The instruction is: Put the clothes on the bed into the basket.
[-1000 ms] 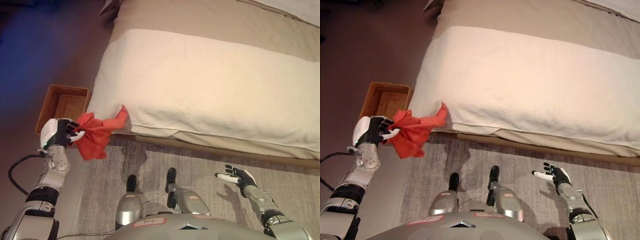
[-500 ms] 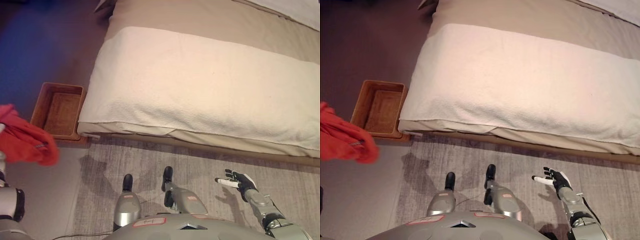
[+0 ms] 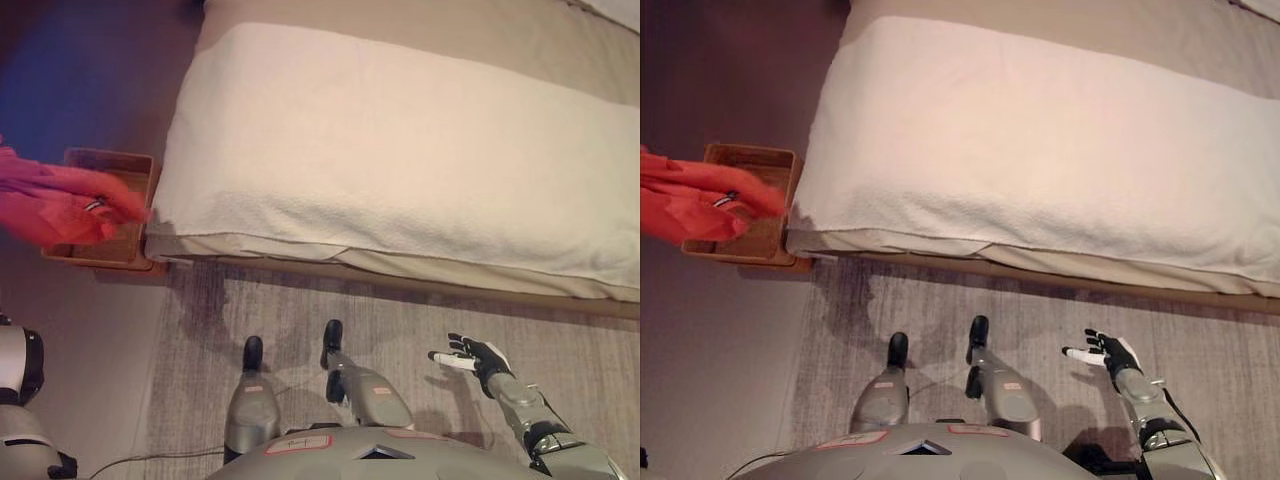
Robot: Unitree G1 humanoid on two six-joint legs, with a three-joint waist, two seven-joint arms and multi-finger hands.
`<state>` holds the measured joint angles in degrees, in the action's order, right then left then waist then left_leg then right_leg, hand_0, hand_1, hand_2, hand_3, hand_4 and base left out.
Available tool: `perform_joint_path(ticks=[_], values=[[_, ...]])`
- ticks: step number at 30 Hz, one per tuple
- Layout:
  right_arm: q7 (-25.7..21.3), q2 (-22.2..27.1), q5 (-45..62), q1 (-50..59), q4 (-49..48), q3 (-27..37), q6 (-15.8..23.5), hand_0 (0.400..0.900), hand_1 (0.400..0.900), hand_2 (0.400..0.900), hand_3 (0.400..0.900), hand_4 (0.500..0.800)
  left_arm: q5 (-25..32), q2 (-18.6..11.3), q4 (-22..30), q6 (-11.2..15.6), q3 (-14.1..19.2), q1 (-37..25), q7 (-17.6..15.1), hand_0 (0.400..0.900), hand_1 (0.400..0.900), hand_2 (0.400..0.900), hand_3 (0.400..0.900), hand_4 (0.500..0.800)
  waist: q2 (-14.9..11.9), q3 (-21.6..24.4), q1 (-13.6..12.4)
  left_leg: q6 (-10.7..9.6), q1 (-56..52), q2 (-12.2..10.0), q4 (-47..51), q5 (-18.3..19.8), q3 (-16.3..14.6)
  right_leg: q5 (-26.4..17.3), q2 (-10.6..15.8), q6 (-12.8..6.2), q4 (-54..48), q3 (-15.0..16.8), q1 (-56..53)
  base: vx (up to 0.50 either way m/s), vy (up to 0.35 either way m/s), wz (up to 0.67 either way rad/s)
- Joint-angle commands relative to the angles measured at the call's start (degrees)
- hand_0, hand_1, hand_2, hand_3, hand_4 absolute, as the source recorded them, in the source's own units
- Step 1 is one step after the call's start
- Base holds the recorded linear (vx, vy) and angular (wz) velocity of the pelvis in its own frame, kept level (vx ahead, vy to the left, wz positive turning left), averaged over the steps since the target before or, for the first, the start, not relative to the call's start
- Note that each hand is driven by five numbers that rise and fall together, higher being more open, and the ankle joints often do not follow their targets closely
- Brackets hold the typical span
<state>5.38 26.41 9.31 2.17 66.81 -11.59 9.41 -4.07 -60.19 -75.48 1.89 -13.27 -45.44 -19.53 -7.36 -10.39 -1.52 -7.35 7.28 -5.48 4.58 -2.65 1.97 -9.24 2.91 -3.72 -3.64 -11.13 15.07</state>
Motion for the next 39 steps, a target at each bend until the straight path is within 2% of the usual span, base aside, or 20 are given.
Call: perform_joint_path(ticks=[1, 2, 3, 4, 23, 28, 32, 36, 39], values=[[-1.1, 6.6, 0.9, 1.8, -2.0, -1.6, 0.7, 0.9, 0.9, 0.9, 0.9, 0.8, 2.2, -6.2, -1.6, 1.1, -2.6, -9.5, -3.4, 0.4, 0.4, 0.4, 0.4, 0.5, 2.4, -0.8, 2.3, 0.5, -0.8, 0.4, 0.4, -0.2, -4.8, -4.5, 5.4, -7.58, 1.0, 1.7, 0.7, -0.05, 0.03, -0.02], [-1.1, 6.8, 1.0, 1.9, -2.4, -1.7, 0.6, 0.9, 0.9, 0.9, 0.9, 0.8, 2.8, -6.1, -2.4, 0.9, -2.9, -10.5, -3.4, 0.4, 0.4, 0.4, 0.4, 0.5, 2.3, -1.0, 2.4, 0.5, -0.3, 0.5, 0.4, -0.3, -4.9, -4.7, 5.5, -7.64, 0.8, 1.8, 1.1, -0.04, 0.025, -0.01], [-1.1, 6.9, 1.1, 1.9, -2.7, -1.6, 0.5, 0.9, 0.9, 0.9, 0.9, 0.8, 3.3, -6.0, -2.7, 0.9, -3.0, -11.2, -3.4, 0.857, 0.857, 0.857, 0.857, 0.774, 2.3, -1.1, 2.5, 0.5, 0.1, 0.6, 0.4, -0.4, -4.9, -4.9, 5.6, -7.67, 0.7, 1.8, 1.5, -0.03, 0.024, -0.01], [-1.1, 7.1, 1.2, 1.8, -3.0, -1.7, 0.5, 0.9, 0.9, 0.9, 0.9, 0.8, 3.5, -6.2, -3.2, 0.7, -3.2, -11.9, -3.5, 0.9, 0.9, 0.9, 0.9, 0.8, 2.3, -1.3, 2.7, 0.6, 0.5, 0.7, 0.4, -0.5, -5.0, -5.1, 5.6, -7.74, 0.6, 1.9, 1.8, 0.0, 0.0, 0.0], [-0.8, 7.3, 0.4, 0.9, -4.7, -1.8, 0.6, 0.9, 0.9, 0.9, 0.9, 0.8, 2.8, -6.1, -2.3, 0.5, -4.4, -14.2, -4.2, 0.9, 0.9, 0.9, 0.9, 0.8, 0.8, -1.9, 2.9, 0.9, 1.4, 1.3, 0.4, -0.1, -5.8, -6.1, 6.3, -8.24, 0.0, 2.1, 2.9, 0.0, 0.005, -0.01], [-0.4, 6.9, 0.3, 0.8, -4.9, -2.1, 0.5, 0.9, 0.9, 0.9, 0.9, 0.8, 3.1, -4.9, -1.8, 0.6, -4.1, -13.6, -4.1, 0.9, 0.9, 0.9, 0.9, 0.8, 0.6, -2.1, 2.7, 1.0, 1.2, 1.4, 0.4, 0.0, -5.9, -6.1, 6.2, -8.21, -0.1, 2.1, 2.8, 0.0, 0.0, 0.0], [-0.4, 6.2, 0.4, 0.5, -4.8, -1.7, 0.4, 0.9, 0.9, 0.9, 0.9, 0.8, 4.6, -2.7, 1.0, 1.9, -1.3, -9.4, -3.9, 0.9, 0.9, 0.9, 0.9, 0.8, 0.4, -2.2, 2.3, 1.1, 0.8, 1.4, 0.4, 0.1, -6.0, -5.9, 6.2, -8.09, -0.1, 2.0, 2.5, 0.0, 0.0, 0.0], [-0.3, 6.0, 0.5, 0.2, -4.8, -0.6, 0.4, 0.9, 0.9, 0.9, 0.9, 0.8, 7.1, 0.3, 4.9, 3.3, 3.5, -2.6, -3.6, 0.9, 0.9, 0.9, 0.9, 0.8, 0.5, -2.6, 1.9, 1.1, 0.7, 1.4, 0.4, 0.1, -5.8, -5.6, 6.2, -7.92, 0.0, 1.6, 2.2, 0.0, 0.0, 0.02], [-0.2, 6.0, 0.6, 0.5, -4.9, -0.4, 0.4, 0.9, 0.9, 0.9, 0.9, 0.8, 9.2, 1.8, 7.4, 3.9, 5.3, -0.2, -3.0, 0.9, 0.9, 0.9, 0.9, 0.8, 0.4, -2.7, 1.6, 1.0, 0.9, 1.2, 0.4, 0.0, -5.6, -5.5, 6.2, -7.84, -0.1, 1.2, 2.1, 0.0, -0.019, 0.03]])
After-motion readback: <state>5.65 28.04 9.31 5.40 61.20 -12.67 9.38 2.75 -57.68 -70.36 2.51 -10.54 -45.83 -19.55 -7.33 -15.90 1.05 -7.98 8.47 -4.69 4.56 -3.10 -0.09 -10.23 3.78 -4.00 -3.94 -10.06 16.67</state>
